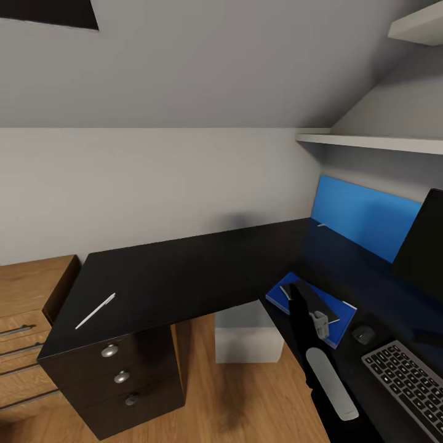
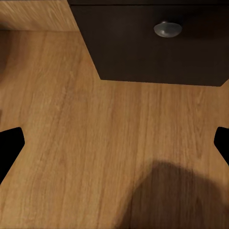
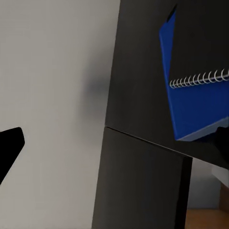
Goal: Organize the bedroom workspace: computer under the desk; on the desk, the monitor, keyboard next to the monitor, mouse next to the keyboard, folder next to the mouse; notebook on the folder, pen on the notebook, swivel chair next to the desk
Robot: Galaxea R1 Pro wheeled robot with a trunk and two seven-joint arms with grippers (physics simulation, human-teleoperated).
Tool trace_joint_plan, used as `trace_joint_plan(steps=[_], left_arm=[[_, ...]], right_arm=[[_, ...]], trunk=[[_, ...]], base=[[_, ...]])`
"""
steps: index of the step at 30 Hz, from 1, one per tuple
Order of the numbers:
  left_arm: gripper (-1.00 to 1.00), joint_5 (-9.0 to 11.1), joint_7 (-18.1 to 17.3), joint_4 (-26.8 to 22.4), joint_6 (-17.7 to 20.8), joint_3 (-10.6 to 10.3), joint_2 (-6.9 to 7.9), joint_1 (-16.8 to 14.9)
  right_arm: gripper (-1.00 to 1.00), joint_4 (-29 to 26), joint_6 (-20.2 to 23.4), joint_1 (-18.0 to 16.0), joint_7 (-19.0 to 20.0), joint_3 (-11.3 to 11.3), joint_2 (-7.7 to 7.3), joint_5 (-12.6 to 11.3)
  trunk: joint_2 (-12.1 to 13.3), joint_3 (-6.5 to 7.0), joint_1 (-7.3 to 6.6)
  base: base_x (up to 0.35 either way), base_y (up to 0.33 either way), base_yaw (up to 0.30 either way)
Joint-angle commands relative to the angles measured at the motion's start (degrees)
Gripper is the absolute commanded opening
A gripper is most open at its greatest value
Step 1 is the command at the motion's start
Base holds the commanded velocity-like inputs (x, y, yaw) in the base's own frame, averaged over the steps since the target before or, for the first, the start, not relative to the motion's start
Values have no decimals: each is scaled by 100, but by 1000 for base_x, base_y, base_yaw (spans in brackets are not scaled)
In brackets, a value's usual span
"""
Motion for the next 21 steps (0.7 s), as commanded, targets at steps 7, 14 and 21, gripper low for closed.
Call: trace_joint_plan(steps=[7, 14, 21], left_arm=[[100, 60, 43, -6, -29, -39, 10, 0], [100, 56, 43, 60, -29, -43, 0, 0], [100, 56, 49, 312, -34, -44, -36, 0]], right_arm=[[100, 1, -72, -3, -12, 20, 11, -34], [100, 2, -87, -3, -9, 26, 17, -17], [100, 3, -237, -3, -40, 102, 23, 45]], trunk=[[-3, -2, 0], [-3, 33, 0], [-3, 77, 0]], base=[[0, 0, 6], [0, 0, 124], [0, 0, 188]])
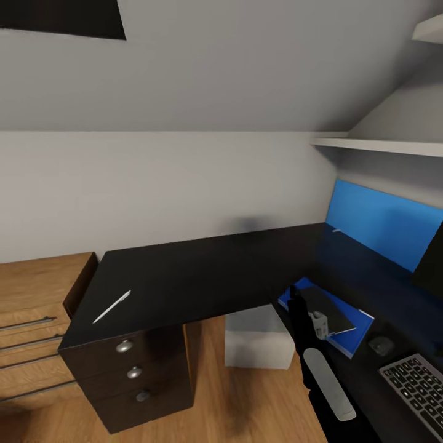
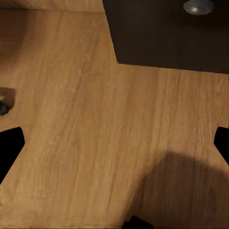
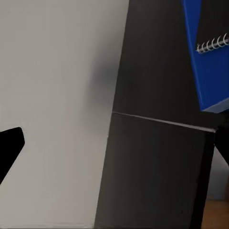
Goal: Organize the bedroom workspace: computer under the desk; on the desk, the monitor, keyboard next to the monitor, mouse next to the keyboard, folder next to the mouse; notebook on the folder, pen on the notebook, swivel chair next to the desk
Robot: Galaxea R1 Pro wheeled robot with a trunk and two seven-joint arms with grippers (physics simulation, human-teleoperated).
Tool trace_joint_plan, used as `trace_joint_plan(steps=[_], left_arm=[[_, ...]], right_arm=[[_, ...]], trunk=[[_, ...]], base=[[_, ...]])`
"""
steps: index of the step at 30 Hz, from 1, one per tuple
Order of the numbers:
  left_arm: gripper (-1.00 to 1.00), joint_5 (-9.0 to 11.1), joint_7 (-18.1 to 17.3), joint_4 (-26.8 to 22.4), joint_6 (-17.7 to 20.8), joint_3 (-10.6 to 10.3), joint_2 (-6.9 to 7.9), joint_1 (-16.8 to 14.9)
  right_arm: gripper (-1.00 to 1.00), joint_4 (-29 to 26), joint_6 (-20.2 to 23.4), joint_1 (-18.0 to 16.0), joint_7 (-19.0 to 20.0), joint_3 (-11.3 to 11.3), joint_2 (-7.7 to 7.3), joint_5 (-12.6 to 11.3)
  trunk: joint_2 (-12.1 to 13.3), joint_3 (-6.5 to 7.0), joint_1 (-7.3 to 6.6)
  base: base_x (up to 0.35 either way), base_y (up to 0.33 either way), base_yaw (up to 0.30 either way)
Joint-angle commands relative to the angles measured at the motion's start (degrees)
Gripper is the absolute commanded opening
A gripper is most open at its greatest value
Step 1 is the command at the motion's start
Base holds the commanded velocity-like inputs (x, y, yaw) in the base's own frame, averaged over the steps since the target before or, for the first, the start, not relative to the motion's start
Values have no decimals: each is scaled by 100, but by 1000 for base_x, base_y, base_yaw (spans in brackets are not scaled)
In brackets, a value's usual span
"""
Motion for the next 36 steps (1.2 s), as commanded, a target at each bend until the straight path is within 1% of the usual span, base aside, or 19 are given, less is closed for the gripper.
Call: trace_joint_plan(steps=[1, 2, 3, 4, 6, 8, 10, 12, 16, 20, 22, 26, 29, 33, 35, 36], left_arm=[[100, 58, 42, 122, -33, -43, -18, 0], [100, 53, 41, 231, -36, -44, -52, 0], [100, 48, 43, 382, -45, -39, -109, 0], [100, 47, 44, 394, -46, -39, -113, 0], [100, 48, 46, 424, -48, -38, -122, 0], [100, 52, 47, 439, -49, -37, -127, 0], [100, 50, 47, 446, -49, -37, -129, 0], [100, 53, 47, 449, -50, -37, -130, 0], [100, 54, 44, 461, -50, -37, -135, 0], [100, 51, 39, 483, -50, -37, -228, 0], [100, 51, 39, 485, -50, -37, -233, 0], [100, 49, 39, 486, -50, -37, -235, 0], [100, 49, 39, 486, -50, -37, -236, 0], [100, 49, 39, 486, -50, -37, -238, 0], [100, 49, 39, 486, -50, -37, -237, 0], [100, 50, 39, 486, -50, -37, -235, 0]], right_arm=[[100, -6, -98, -3, -47, 100, 1, 36], [100, -6, -176, -3, -102, 233, 8, 170], [100, 16, -641, -3, -476, 797, 102, 922], [100, 27, -747, -3, -554, 870, 125, 1063], [100, 169, -1146, -3, -811, 1054, 226, 1561], [100, 366, -1378, -3, -936, 1131, 340, 1949], [100, 482, -1480, -3, -992, 1142, 408, 2173], [100, 566, -1527, -3, -1015, 1144, 440, 2283], [100, 598, -1540, -3, -1020, 1151, 449, 2321], [100, 639, -1531, -3, -978, 1168, 455, 2368], [100, 642, -1516, -3, -969, 1162, 451, 2416], [100, 644, -1480, -3, -987, 1119, 431, 2419], [100, 606, -1204, -3, -977, 1051, 404, 2417], [100, 437, -1078, -3, -972, 948, 369, 2415], [100, 238, -864, 5, -1002, 938, 279, 2411], [100, 191, -750, 14, -1007, 948, 258, 2411]], trunk=[[-3, 1, 0], [-3, 7, 0], [-3, 11, 0], [-3, 14, 0], [-3, 20, 0], [-3, 24, 0], [-3, 26, 0], [-3, 26, 0], [-3, 19, 0], [-3, 1, 0], [-3, -9, 0], [-3, -14, 0], [-3, -15, 0], [-3, -15, 0], [-3, -15, 0], [-3, -15, 0]], base=[[0, 0, 196], [0, 0, 200], [0, 0, 233], [0, 0, 239], [0, 0, 251], [0, 0, 260], [0, 0, 269], [0, 0, 272], [0, 0, 193], [0, 0, 43], [0, 0, 6], [0, 0, 1], [0, 0, 0], [0, 0, 0], [0, 0, 0], [0, 0, 0]])
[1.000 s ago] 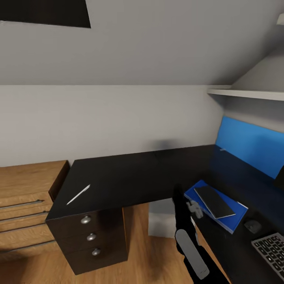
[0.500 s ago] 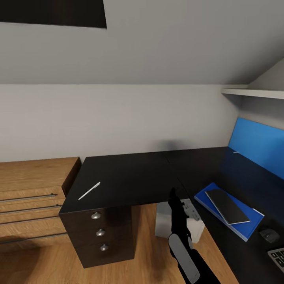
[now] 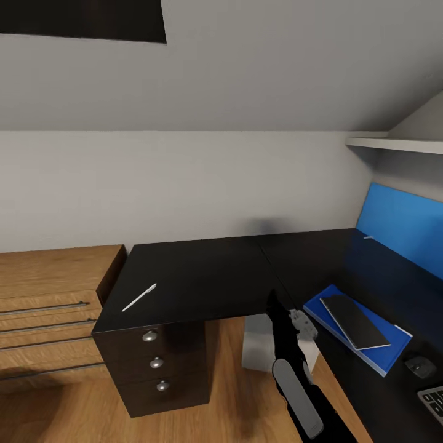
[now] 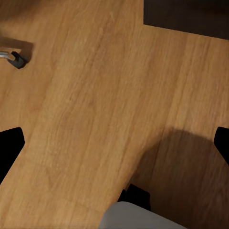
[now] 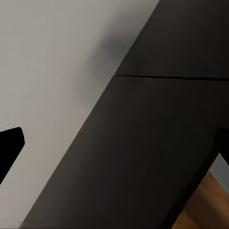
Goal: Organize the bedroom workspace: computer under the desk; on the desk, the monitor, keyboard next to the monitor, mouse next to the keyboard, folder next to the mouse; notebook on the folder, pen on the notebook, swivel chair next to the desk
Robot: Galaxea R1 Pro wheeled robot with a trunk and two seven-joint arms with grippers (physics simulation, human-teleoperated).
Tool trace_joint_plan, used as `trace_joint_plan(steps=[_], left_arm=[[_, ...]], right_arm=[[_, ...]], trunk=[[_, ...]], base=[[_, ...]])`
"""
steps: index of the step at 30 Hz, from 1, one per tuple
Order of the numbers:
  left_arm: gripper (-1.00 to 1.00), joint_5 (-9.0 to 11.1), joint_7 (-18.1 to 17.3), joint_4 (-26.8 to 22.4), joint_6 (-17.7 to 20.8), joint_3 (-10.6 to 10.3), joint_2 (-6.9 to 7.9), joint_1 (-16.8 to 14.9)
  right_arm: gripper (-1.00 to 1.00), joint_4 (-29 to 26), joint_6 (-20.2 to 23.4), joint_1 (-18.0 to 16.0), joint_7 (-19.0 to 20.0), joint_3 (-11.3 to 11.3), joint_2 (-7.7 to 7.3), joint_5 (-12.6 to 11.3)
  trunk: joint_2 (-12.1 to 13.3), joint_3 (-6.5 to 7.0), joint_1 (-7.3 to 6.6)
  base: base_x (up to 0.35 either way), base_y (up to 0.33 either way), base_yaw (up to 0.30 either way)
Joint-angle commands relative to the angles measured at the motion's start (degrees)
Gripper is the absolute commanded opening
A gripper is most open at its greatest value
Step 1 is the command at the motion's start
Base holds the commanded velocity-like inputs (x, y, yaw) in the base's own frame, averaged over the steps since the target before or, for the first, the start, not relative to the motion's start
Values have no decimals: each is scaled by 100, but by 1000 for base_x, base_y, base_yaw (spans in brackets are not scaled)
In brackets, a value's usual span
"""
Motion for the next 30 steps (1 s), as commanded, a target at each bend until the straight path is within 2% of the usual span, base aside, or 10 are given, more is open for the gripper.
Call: trace_joint_plan(steps=[1, 6, 10, 15, 20, 22, 25, 27, 28, 30], left_arm=[[100, 60, 47, -8, -25, -46, 12, 1], [100, 61, 47, -8, -25, -46, 17, 1], [100, 60, 46, -8, -25, -46, 17, 1], [100, 57, 49, -8, -25, -46, 17, 1], [100, 57, 46, -8, -25, -46, 12, 1], [100, 59, 46, -8, -25, -46, 10, 1], [100, 57, 47, -8, -25, -46, 13, 1], [100, 57, 46, -8, -25, -46, 16, 1], [100, 56, 46, -8, -25, -46, 13, 1], [100, 56, 46, -8, -25, -46, 12, 1]], right_arm=[[100, -91, 267, 15, -22, 48, -33, -47], [100, -267, 1999, 43, -26, 186, -77, -33], [100, -463, 2961, 47, -33, 197, -95, -42], [100, -641, 3358, 50, -43, 204, -93, -34], [100, -674, 3237, 51, -328, 229, -19, 30], [100, -821, 3111, 50, -612, 221, -4, 25], [100, -1103, 3218, 49, -1546, 212, -32, 19], [100, -1233, 3767, 49, -1803, 212, -43, 71], [100, -1290, 4391, 43, -1933, 216, -27, 394], [100, -1326, 4524, 41, -1974, 225, -21, 650]], trunk=[[-3, -5, 0], [-3, -5, 0], [-3, -5, 0], [-3, -5, 0], [-3, -5, 0], [-3, -5, 0], [-3, -5, 0], [-3, -5, 0], [-3, -5, 0], [-3, -5, 0]], base=[[0, 0, 0], [0, 0, 0], [0, 0, 0], [0, 0, 0], [0, 0, 0], [0, 0, 0], [0, 0, 0], [0, 0, 0], [0, 0, 0], [0, 0, 0]])
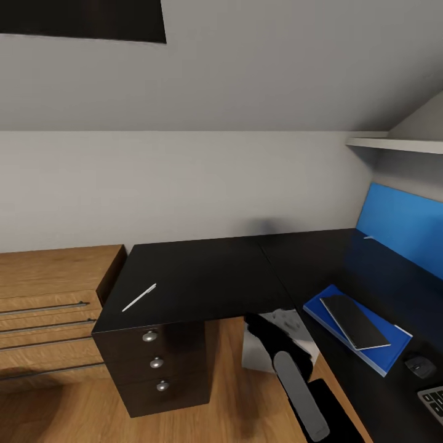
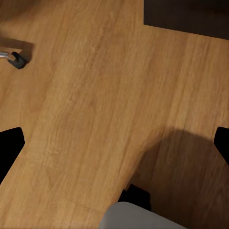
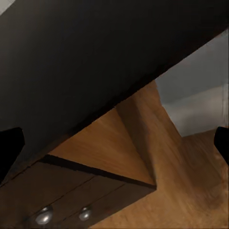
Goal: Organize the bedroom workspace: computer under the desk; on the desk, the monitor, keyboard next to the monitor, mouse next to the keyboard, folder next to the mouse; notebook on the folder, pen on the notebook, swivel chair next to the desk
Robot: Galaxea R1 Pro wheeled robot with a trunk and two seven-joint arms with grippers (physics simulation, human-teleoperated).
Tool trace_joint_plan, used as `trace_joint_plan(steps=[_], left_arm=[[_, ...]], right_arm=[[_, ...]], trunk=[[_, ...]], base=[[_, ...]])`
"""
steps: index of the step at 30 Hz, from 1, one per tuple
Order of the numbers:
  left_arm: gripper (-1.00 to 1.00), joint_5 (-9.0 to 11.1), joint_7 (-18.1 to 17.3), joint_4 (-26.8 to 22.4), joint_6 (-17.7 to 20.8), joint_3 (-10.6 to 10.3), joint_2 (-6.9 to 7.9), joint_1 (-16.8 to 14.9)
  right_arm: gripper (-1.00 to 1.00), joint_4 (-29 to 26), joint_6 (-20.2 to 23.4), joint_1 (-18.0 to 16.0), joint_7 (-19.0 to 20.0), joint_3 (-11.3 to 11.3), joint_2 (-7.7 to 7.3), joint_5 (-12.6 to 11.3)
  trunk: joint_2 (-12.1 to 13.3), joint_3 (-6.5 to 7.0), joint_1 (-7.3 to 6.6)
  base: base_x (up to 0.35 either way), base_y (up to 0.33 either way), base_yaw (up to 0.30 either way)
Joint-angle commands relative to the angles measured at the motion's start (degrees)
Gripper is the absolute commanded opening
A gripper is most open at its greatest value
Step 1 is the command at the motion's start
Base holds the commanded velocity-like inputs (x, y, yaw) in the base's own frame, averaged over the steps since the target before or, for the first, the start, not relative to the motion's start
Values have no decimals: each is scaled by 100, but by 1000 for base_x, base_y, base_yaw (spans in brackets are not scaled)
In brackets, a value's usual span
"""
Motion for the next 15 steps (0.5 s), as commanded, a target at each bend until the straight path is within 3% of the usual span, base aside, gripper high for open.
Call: trace_joint_plan(steps=[1, 2, 5, 6, 10, 15], left_arm=[[100, 60, 46, -8, -25, -47, 9, 0], [100, 60, 46, -8, -25, -47, 11, 0], [100, 60, 46, -8, -32, -47, 14, 0], [100, 60, 47, -5, -183, -47, 9, 0], [100, 54, 47, 89, -333, -47, 7, 0], [100, 52, 49, 116, -490, -47, 6, 0]], right_arm=[[100, -16, 41, -5, -58, 6, 3, 45], [100, -14, 92, -7, -178, 19, 19, 230], [100, 29, 157, -22, -507, 143, 50, 374], [100, 30, 246, -42, -849, 571, 80, 697], [100, 5, 507, -49, -1034, 1183, 167, 1584], [100, 3, 541, -50, -1069, 1689, 207, 1928]], trunk=[[-3, -5, 0], [-3, -5, 0], [-3, -5, 0], [-3, -5, 0], [-3, -5, 0], [-3, -5, 0]], base=[[0, 0, 0], [0, 0, 0], [0, 0, 0], [0, 0, 0], [0, 0, 0], [0, 0, 0]])
